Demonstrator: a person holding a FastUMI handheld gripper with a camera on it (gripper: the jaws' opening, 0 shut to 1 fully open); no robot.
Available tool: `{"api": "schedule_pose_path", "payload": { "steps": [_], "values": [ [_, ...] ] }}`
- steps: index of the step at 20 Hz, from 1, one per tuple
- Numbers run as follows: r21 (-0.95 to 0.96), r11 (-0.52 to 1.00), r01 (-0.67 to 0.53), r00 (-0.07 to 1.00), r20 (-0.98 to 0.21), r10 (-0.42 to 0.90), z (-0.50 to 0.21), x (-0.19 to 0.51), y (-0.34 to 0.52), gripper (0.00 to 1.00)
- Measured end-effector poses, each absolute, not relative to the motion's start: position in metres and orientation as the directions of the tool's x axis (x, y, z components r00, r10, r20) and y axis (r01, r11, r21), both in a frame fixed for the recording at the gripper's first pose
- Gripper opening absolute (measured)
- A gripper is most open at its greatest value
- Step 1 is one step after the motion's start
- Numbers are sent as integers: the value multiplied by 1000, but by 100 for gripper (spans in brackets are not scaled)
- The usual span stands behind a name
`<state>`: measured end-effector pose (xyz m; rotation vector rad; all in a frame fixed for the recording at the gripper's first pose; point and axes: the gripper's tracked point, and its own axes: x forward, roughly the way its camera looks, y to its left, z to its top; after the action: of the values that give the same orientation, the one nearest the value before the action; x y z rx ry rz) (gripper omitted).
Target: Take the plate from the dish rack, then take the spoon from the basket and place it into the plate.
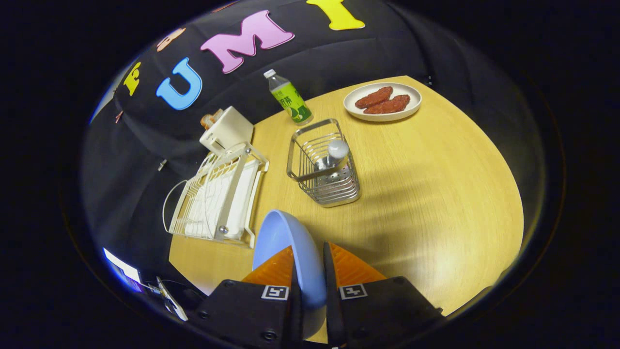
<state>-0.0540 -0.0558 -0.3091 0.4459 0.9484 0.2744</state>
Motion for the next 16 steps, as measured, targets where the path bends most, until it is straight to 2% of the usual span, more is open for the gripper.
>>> {"api": "schedule_pose_path", "payload": {
  "steps": [5, 8, 9, 12, 16],
  "values": [
    [544, 839, -18, 513, -715, 475, -329, -47, -53, 24],
    [489, 871, -35, 504, -744, 438, -339, -48, -67, 32],
    [489, 870, -54, 516, -733, 444, -331, -48, -69, 43],
    [412, 898, -153, 601, -683, 415, -309, -32, -84, 98],
    [298, 910, -288, 701, -582, 413, -273, -18, -93, 99]
  ]
}}
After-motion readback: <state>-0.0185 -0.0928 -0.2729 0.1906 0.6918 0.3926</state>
